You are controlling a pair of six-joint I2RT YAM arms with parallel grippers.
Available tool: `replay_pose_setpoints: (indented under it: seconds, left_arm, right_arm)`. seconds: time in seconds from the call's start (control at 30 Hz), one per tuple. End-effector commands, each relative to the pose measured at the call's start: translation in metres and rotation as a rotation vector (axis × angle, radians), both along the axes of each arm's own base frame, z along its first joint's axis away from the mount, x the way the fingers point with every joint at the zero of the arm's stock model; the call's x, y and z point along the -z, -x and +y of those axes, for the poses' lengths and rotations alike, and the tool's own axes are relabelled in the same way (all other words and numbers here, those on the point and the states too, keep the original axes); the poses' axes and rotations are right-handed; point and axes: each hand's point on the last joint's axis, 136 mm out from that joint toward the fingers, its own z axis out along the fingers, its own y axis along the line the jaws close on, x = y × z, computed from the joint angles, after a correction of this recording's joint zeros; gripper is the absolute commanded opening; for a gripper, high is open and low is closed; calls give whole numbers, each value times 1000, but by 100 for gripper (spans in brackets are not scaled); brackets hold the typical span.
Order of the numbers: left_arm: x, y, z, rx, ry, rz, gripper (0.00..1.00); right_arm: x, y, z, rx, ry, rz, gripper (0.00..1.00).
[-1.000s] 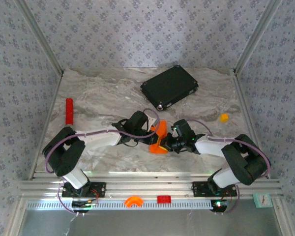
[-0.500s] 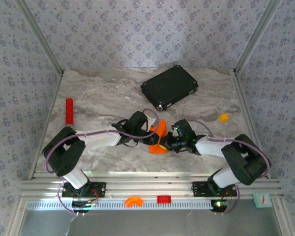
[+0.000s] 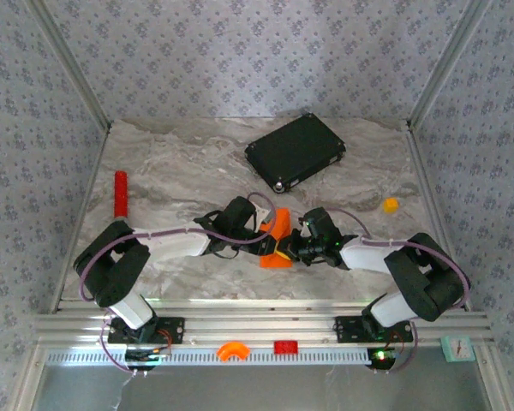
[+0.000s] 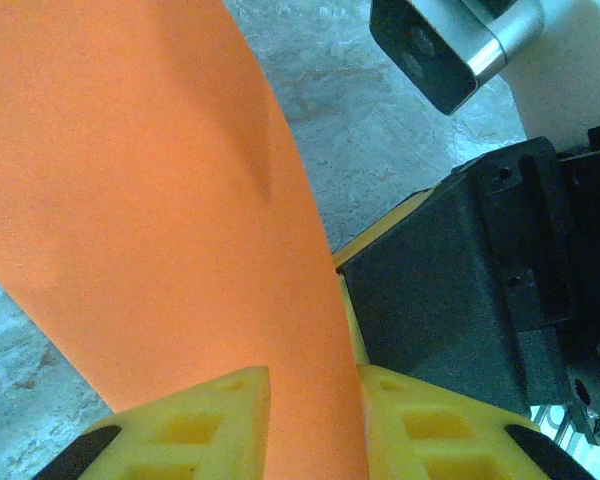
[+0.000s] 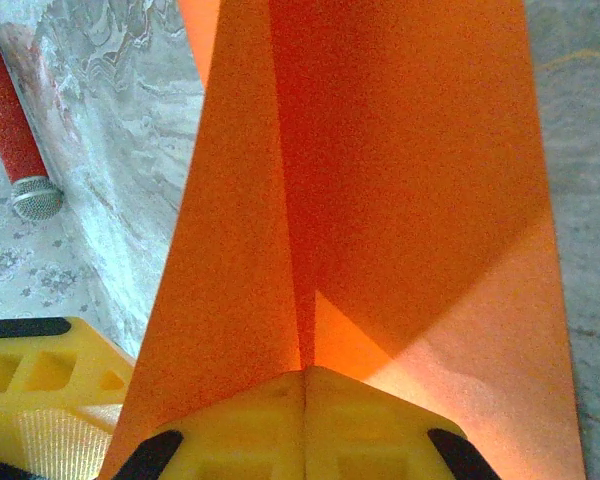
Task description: Fold a paper plane with a square sheet of paper (pick it up from the middle)
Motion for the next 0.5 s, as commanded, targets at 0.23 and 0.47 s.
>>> replay_pose_setpoints:
  seconds: [0.23, 0.47]
  left_arm:
    - [-8, 6, 4, 22, 9, -38, 29]
    - [-10, 6, 2, 24, 24, -49, 28]
  right_arm:
    - [6, 2, -2, 12, 1, 35, 7]
    - [7, 3, -3, 14, 2, 37, 7]
